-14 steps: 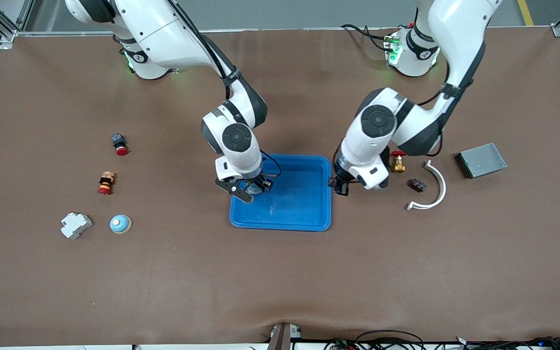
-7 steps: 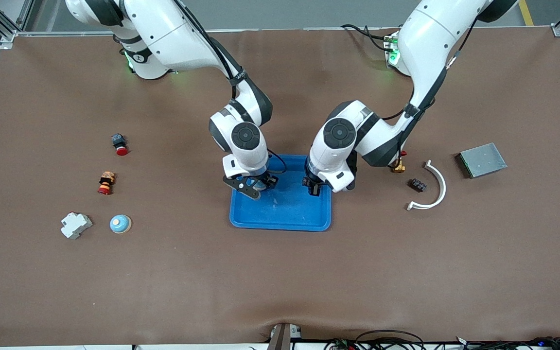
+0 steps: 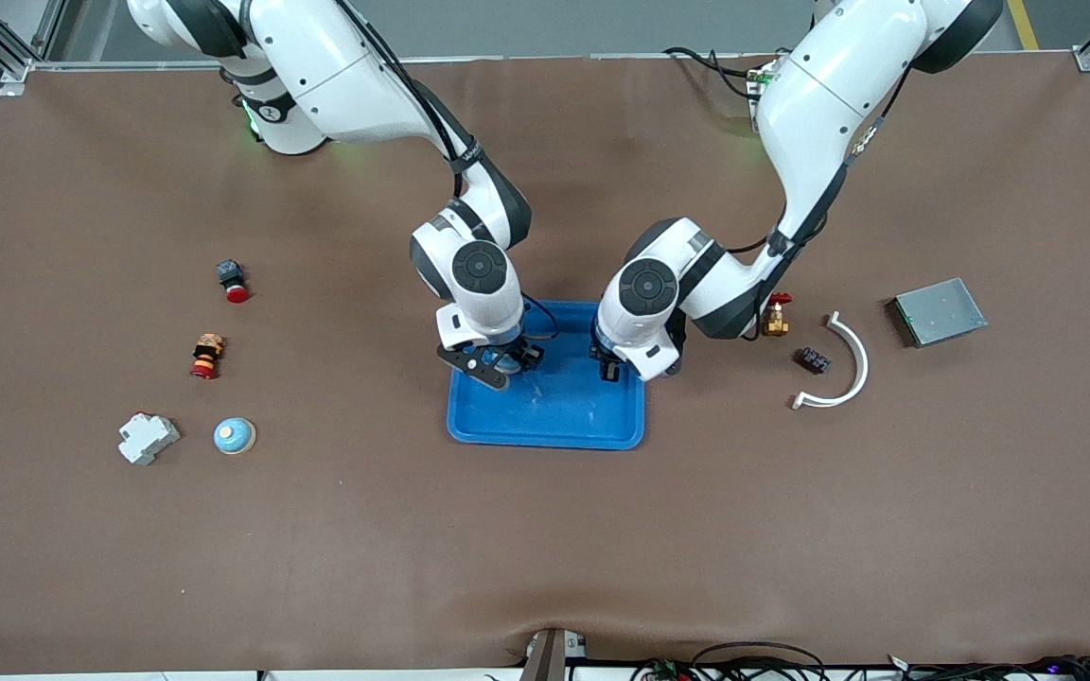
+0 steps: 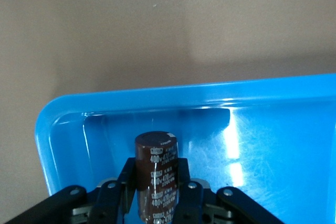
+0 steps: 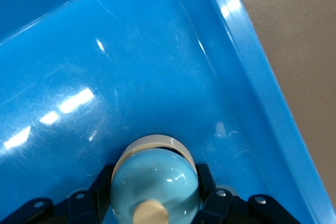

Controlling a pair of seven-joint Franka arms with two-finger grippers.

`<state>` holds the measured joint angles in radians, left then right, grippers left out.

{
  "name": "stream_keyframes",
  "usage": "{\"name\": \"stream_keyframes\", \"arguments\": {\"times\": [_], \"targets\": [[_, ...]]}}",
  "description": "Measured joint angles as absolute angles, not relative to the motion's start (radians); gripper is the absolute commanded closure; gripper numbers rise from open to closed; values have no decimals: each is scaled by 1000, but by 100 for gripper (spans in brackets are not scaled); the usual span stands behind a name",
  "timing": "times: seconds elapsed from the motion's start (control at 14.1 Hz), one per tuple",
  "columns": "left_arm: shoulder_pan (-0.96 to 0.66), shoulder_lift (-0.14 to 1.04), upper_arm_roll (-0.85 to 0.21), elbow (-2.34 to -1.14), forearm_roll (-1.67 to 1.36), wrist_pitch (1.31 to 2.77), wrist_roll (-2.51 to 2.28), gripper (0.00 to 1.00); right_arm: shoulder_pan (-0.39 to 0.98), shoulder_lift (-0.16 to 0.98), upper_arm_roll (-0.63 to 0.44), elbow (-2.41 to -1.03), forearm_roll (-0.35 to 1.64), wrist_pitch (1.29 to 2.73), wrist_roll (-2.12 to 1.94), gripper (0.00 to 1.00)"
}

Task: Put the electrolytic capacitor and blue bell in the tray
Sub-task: 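Release the bell into the tray while the left gripper releases the capacitor, then grasp the second bell with the right gripper while the left gripper grasps the capacitor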

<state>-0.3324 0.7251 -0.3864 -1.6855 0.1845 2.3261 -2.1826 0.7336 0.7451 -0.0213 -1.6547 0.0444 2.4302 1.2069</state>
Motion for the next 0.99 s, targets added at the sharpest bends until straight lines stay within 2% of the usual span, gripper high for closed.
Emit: {"name": "stream_keyframes", "arguments": {"times": [0.5, 0.71, 0.99], "targets": [[-320, 704, -377, -1649, 185, 2309, -2216, 0, 749, 759, -21, -1638, 52, 2434, 1207, 0], [-269, 651, -351, -1643, 211, 2249, -2176, 0, 750, 759, -21, -1572, 52, 2325, 1207, 0], [-151, 617, -337, -1645, 329, 2089, -2008, 0, 747, 757, -30, -1481, 53, 2194, 1195, 0]]}}
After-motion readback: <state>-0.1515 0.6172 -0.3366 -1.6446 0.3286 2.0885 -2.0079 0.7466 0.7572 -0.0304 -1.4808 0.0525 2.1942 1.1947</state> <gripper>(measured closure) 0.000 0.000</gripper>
